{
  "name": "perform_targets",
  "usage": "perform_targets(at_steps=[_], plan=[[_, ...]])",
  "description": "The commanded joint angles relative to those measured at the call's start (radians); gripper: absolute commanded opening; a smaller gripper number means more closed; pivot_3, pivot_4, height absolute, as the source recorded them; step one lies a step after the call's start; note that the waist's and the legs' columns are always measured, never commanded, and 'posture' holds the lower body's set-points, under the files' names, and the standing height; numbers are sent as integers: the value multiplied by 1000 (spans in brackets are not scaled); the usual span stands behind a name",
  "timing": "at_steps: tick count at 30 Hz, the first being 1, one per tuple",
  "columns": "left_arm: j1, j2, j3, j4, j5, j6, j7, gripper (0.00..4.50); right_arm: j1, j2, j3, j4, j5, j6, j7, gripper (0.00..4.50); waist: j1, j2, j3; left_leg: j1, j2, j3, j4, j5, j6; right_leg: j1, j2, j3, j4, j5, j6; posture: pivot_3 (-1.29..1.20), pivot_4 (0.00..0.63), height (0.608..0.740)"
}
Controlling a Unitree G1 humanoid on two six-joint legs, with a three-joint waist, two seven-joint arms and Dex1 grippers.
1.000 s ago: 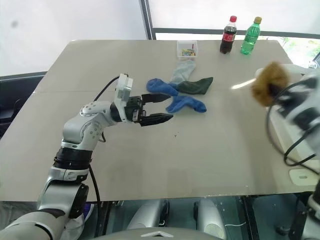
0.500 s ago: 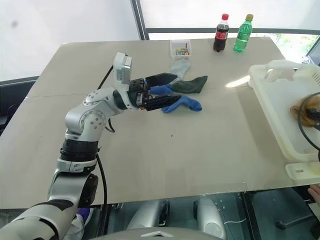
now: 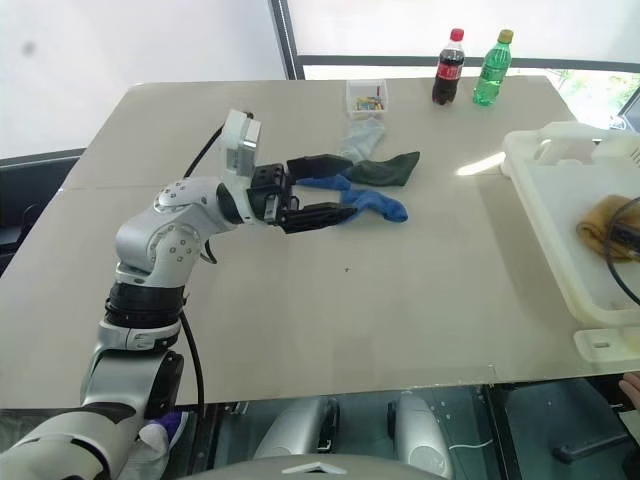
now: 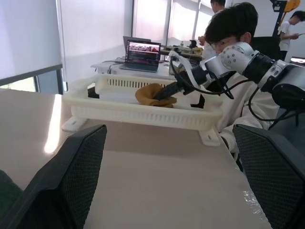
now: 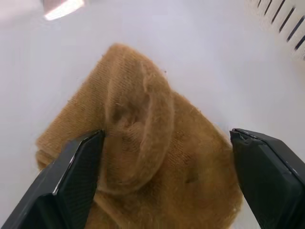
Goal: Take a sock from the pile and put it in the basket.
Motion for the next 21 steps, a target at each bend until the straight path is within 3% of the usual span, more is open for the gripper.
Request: perform_targets(at_steps=[1, 4, 6, 10, 14, 17, 21], plan=[[-5, 11, -1, 0, 2, -3, -16, 4500, 1, 24, -137, -110, 67, 64, -35, 4319, -1, 0, 0, 0, 0, 0, 0, 0, 0, 0, 0, 0, 0, 0, 0, 0, 150, 740], [-5, 16, -6, 7, 12, 3, -9, 4500, 22, 61, -217, -167, 92, 101, -73, 4319, -1, 0, 0, 1, 0, 0, 0, 0, 0, 0, 1, 0, 1, 0, 0, 0, 150, 740], [2, 19, -11, 12, 50, -18, 20, 4500, 66, 97, -243, -290, 98, 30, -53, 4319, -1, 0, 0, 1, 0, 0, 0, 0, 0, 0, 0, 0, 1, 0, 0, 0, 150, 740], [53, -7, 31, 19, 80, -85, 84, 4500, 273, 162, -158, -705, 56, -236, 100, 4319, -2, 3, -1, 0, 0, -1, -1, 0, 1, -1, 0, 0, 0, 0, 0, 0, 150, 740], [138, 49, 65, 5, 113, -98, 103, 4500, 397, 214, 1, -938, 26, -339, 161, 4422, -8, 3, 0, 1, 3, 0, -1, 0, 0, -1, 2, 1, 1, 0, 1, 0, 150, 740], [237, 117, 115, -15, 128, -118, 107, 4500, 524, 209, 117, -1010, -61, -435, 219, 4422, -3, 3, -1, 1, 4, -1, -1, 0, 0, -1, 2, 0, 1, 0, 1, 0, 150, 740], [361, 204, 206, -56, 108, -126, 100, 4500, 576, 241, 119, -1015, -25, -454, 242, 4422, 1, 3, 0, 0, 2, -1, -1, 0, 0, -2, -1, 0, 0, 0, 1, 0, 150, 740]])
